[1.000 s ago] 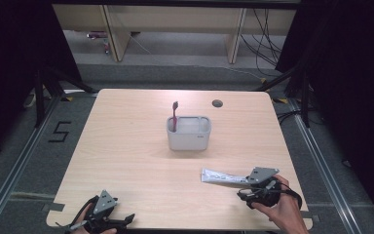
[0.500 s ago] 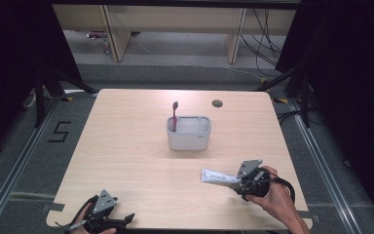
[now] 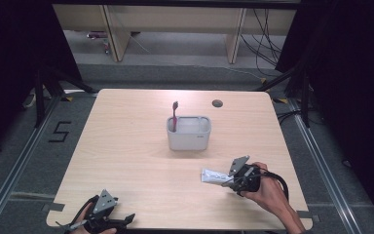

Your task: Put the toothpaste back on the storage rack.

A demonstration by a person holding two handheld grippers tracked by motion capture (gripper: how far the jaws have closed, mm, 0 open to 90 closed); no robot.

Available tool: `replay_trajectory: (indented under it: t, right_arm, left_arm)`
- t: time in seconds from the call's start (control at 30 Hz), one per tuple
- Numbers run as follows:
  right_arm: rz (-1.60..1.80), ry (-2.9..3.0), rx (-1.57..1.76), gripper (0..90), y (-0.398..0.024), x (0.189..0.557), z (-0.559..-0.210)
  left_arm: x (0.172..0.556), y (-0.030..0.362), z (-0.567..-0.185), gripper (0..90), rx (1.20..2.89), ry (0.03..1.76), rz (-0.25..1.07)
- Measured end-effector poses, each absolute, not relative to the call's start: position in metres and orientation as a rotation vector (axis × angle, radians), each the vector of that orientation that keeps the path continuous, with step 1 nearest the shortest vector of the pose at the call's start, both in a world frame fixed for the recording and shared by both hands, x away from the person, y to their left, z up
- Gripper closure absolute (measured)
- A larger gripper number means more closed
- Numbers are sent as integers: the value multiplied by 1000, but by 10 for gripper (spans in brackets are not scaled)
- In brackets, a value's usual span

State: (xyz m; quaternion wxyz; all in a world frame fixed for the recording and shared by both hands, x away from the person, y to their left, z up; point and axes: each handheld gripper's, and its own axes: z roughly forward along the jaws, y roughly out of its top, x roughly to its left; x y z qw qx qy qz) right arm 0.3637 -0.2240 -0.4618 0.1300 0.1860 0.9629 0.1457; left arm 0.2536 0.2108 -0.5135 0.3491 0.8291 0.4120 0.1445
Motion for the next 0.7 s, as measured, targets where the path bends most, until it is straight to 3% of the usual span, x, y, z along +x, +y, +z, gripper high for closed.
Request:
replay_trajectory:
  t: [0.7]
  right_arm:
    - [273,2863,453,635,-205,385,-469]
  left_arm:
    - [253,211,-512,184,2176,1043,351]
